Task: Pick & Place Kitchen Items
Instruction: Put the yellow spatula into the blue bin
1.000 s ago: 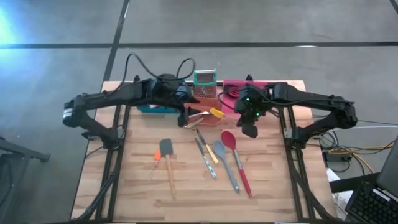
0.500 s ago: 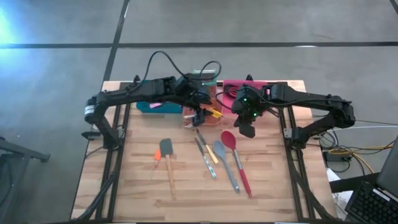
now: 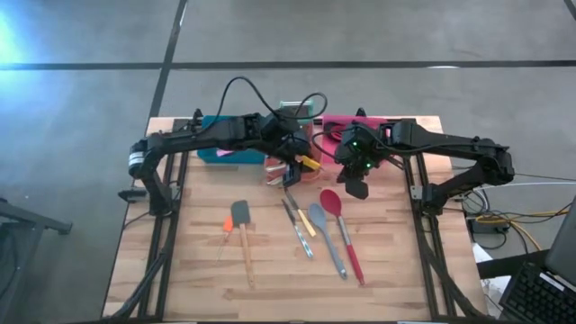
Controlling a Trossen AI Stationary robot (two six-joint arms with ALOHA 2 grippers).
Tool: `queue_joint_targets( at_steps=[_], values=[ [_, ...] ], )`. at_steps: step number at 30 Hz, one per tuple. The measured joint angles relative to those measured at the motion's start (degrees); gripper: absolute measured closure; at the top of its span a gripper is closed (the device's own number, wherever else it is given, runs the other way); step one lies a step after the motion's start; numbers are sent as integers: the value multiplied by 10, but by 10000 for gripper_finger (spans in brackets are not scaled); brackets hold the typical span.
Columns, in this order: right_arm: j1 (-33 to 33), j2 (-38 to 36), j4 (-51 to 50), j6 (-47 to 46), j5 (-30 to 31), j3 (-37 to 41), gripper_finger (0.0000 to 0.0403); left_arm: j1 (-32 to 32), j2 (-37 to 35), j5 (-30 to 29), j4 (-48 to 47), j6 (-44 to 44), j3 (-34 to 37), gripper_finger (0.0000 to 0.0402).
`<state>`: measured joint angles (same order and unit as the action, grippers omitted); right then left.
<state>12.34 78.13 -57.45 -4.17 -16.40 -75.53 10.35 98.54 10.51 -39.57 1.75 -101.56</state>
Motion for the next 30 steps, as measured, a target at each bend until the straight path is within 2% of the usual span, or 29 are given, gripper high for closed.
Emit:
queue_joint_targets(
  at_steps=[4,8,12,17,24,30],
  values=[
    [0,0,6,1,0,0,392,0,0,3,16,-1,1,188],
    [0,0,13,1,0,0,392,0,1,5,15,-1,5,214],
    [0,0,13,3,0,0,392,0,1,5,25,-1,5,269],
    [0,0,12,3,2,0,392,0,1,12,25,-1,5,370],
    [0,0,13,-3,1,0,391,0,0,18,16,-3,5,373],
    [1,-1,16,-35,1,-7,370,0,-19,-15,-10,-2,5,373]
  ],
)
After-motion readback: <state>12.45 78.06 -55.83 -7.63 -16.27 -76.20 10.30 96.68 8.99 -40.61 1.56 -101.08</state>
